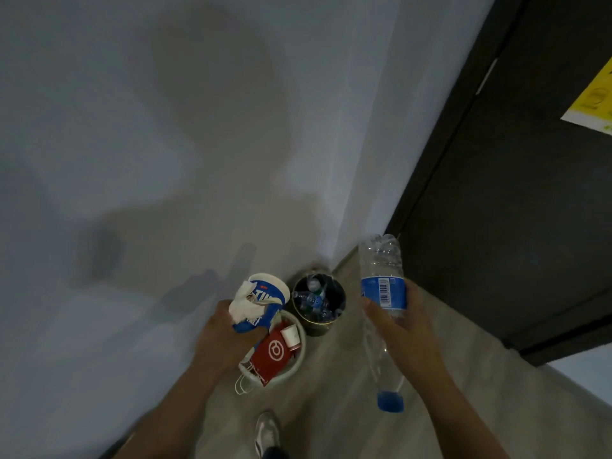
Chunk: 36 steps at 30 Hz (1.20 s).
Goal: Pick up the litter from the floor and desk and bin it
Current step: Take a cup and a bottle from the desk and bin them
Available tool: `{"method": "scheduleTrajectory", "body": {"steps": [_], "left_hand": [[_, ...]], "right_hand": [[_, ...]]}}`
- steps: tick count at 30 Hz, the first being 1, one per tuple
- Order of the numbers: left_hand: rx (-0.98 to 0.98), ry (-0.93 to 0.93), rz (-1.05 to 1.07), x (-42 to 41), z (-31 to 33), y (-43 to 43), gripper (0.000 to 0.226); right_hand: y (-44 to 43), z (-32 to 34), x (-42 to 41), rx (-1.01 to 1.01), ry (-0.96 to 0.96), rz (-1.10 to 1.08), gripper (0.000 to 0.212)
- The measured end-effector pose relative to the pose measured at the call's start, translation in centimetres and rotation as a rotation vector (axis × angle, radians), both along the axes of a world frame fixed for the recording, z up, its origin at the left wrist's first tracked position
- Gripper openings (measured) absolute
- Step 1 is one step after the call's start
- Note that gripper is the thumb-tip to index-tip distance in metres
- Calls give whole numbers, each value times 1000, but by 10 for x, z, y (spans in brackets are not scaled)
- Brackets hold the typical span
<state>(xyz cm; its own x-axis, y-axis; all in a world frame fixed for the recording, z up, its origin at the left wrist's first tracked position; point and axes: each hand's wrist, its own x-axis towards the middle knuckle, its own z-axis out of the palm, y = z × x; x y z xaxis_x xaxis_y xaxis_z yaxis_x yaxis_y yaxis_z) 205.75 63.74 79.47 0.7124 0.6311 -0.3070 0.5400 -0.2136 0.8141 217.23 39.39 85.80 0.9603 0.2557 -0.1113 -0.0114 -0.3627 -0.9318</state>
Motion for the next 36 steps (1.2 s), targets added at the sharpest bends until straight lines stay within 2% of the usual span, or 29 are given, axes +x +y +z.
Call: {"method": "scheduleTrajectory", "body": {"steps": [8,16,23,27,31,36], "left_hand": [[-10,223,-123,83,-77,57,53],[31,403,-225,124,-169,73,63],[145,557,-275,149,-249,77,68],[198,594,-304,165,-295,77,81],[109,592,-349,175,-342,70,99],[108,770,-373,187,-392,63,88]], "right_hand": [[48,-67,80,-105,83,-4,54],[66,-163,126,-167,290,38,63],[80,-259,163,-210,423,90,50],[88,-311,179,-246,453,129,58],[92,-358,192,-284,471,159,68],[86,-405,203,-324,483,160,81]]}}
